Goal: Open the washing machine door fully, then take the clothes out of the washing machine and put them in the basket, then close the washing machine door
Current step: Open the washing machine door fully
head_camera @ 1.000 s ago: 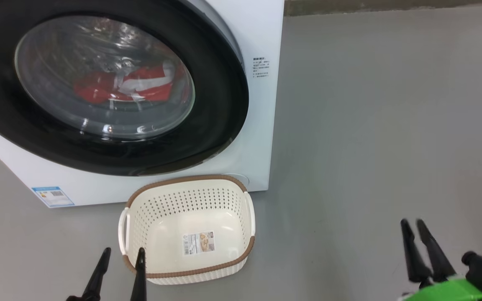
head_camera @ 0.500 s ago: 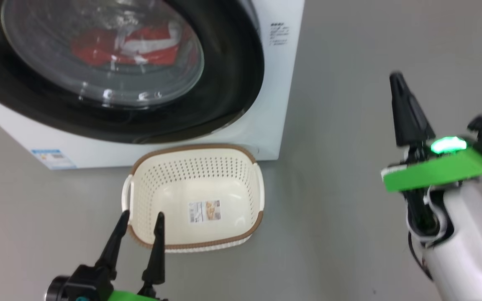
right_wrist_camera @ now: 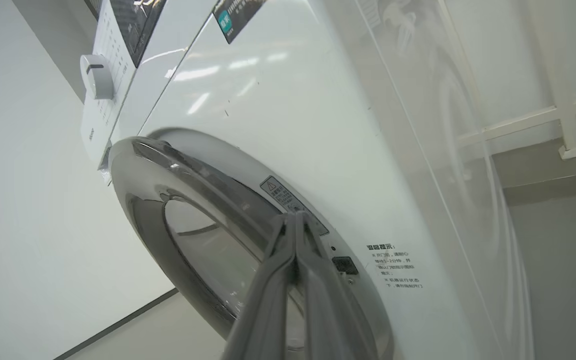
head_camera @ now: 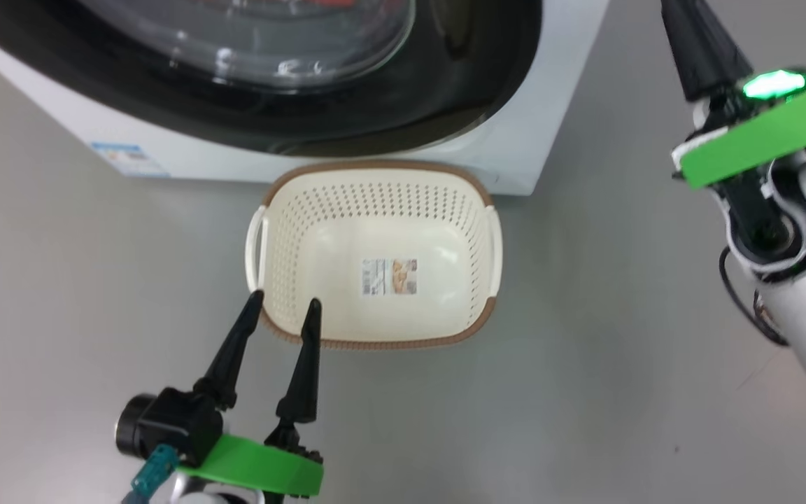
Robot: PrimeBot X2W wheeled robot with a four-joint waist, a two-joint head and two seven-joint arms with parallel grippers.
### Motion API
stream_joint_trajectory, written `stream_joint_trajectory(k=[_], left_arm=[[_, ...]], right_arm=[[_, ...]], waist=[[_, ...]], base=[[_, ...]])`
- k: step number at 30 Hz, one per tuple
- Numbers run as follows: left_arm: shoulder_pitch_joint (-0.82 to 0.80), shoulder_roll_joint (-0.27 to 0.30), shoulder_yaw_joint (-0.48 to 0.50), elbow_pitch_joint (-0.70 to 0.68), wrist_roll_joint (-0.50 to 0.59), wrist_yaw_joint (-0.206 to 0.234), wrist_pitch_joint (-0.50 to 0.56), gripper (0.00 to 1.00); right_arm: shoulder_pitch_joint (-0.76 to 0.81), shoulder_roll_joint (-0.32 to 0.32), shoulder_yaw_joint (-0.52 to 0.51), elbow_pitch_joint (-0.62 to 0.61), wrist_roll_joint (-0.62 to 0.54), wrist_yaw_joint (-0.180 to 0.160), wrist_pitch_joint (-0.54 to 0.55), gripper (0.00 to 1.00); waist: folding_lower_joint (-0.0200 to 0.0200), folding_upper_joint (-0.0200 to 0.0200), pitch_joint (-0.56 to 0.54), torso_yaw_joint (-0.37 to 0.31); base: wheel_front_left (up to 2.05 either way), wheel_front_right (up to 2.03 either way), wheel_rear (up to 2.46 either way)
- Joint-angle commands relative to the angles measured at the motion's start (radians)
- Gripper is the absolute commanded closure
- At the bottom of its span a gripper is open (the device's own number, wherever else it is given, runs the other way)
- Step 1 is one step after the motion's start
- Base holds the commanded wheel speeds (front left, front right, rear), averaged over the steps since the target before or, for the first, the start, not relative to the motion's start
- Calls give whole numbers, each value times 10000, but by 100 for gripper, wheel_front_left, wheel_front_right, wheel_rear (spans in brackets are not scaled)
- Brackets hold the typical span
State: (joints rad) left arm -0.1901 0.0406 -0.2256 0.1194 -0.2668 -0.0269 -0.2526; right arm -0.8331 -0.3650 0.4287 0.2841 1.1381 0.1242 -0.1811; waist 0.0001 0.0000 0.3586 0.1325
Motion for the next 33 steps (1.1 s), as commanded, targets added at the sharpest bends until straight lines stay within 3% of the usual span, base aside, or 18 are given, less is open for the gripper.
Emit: stream_joint_trajectory(k=[1,16,33], left_arm=[[-274,97,236,-216,-56,4,-92,0],[-1262,97,-518,-137,-530,-45,-92,0],[-1288,97,-585,13,-604,-48,-92,0]], right_arm=[[-215,-21,202,-323,325,65,101,100],[-2270,-1205,1065,-283,3526,65,2077,100],[-2430,-1207,1940,-67,4017,65,2825,100]], waist=[[0,0,870,684],[0,0,2048,1383],[0,0,1820,1525]], base=[[0,0,0],[0,0,0],[0,0,0]])
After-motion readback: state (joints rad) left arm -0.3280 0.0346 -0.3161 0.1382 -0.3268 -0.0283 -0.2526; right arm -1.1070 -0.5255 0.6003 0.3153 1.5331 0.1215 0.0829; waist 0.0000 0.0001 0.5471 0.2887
